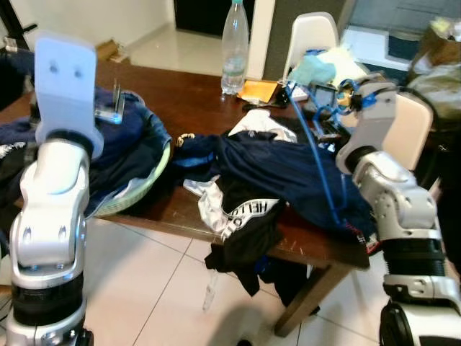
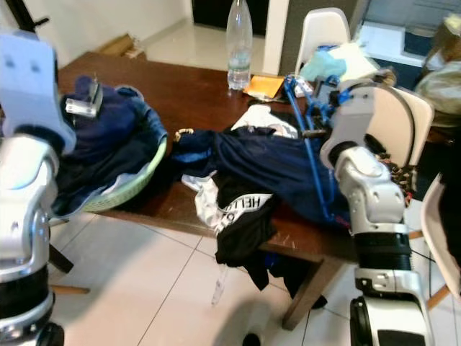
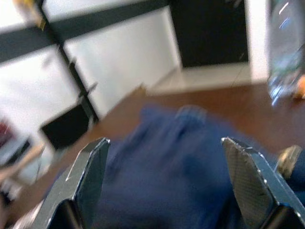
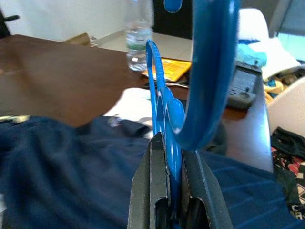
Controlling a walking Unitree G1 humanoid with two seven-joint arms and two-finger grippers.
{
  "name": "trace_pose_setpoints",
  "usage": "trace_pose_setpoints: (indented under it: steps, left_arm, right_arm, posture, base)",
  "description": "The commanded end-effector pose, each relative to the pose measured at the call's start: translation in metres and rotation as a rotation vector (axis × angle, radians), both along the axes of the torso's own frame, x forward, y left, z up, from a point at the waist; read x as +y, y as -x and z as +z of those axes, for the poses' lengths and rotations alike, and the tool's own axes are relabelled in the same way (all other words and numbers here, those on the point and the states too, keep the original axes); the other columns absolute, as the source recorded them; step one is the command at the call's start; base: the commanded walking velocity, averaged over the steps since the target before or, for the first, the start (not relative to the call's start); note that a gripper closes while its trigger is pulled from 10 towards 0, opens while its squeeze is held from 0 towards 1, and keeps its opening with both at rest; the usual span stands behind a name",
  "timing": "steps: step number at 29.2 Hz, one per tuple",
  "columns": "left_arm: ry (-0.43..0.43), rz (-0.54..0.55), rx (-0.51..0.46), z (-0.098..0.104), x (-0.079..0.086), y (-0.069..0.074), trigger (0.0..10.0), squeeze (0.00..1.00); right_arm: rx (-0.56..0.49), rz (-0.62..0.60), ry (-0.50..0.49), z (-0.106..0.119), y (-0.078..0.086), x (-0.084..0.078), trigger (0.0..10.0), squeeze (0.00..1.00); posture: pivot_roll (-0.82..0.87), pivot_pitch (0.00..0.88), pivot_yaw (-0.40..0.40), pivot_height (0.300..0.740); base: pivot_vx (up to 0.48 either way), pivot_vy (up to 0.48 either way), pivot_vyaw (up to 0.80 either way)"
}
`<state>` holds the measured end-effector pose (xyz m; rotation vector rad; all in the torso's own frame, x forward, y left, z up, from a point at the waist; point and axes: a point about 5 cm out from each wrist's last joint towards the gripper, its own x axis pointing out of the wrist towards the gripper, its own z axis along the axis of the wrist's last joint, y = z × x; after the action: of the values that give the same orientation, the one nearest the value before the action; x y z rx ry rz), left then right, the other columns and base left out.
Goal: Hang hanger
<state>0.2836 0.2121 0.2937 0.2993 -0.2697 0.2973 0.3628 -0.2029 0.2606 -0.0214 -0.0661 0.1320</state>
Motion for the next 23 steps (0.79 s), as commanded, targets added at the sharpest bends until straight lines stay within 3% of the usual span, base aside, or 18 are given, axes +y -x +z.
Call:
trace_pose_setpoints:
  steps: [1,4,5,7,9,11,13,17,23]
  left_arm:
    - [0.021,0.065,0.054,-0.014,0.012,0.002,10.0,0.00]
    - [0.015,0.095,0.072,-0.019,0.019,0.002,10.0,0.00]
    - [0.014,0.132,0.084,-0.023,0.033,0.000,10.0,0.00]
    - [0.014,0.132,0.084,-0.023,0.033,0.000,10.0,0.00]
    - [0.006,0.090,0.051,-0.018,0.044,-0.006,10.0,0.00]
    - [0.006,0.090,0.051,-0.018,0.044,-0.006,10.0,0.00]
    - [-0.007,-0.006,0.018,-0.013,0.046,-0.012,10.0,0.00]
    - [-0.031,-0.043,0.012,-0.013,0.045,-0.016,10.0,0.00]
    - [0.014,-0.098,-0.002,-0.015,0.045,-0.030,10.0,0.00]
  right_arm:
    - [0.003,0.004,0.013,0.000,0.001,0.000,10.0,0.00]
    - [0.010,0.008,0.015,-0.002,0.001,0.001,10.0,0.00]
    - [0.031,0.027,0.013,-0.008,0.002,0.007,10.0,0.00]
    - [0.031,0.027,0.013,-0.008,0.002,0.007,10.0,0.00]
    - [0.060,0.039,0.004,-0.021,0.004,0.012,10.0,0.00]
    - [0.060,0.039,0.004,-0.021,0.004,0.012,10.0,0.00]
    - [0.086,0.023,-0.024,-0.035,0.007,0.009,10.0,0.00]
    - [0.095,0.010,-0.043,-0.042,0.010,0.006,10.0,0.00]
    - [0.097,-0.034,-0.074,-0.049,0.018,-0.005,10.0,0.00]
  posture:
    - [0.19,0.100,-0.005,0.740]
    - [0.19,0.100,-0.005,0.740]
    - [0.19,0.098,-0.008,0.740]
    - [0.19,0.098,-0.008,0.740]
    - [0.18,0.097,-0.013,0.740]
    - [0.18,0.097,-0.013,0.740]
    - [0.18,0.097,-0.016,0.740]
    - [0.17,0.094,-0.015,0.740]
    - [0.14,0.087,-0.007,0.740]
  base:
    - [0.000,0.000,0.00]
    - [0.000,0.000,0.00]
    - [0.000,0.000,0.00]
    - [0.000,0.000,0.00]
    - [0.000,0.000,0.00]
    - [0.000,0.000,0.00]
    - [0.000,0.000,0.00]
    - [0.000,0.000,0.00]
    - [0.000,0.000,-0.80]
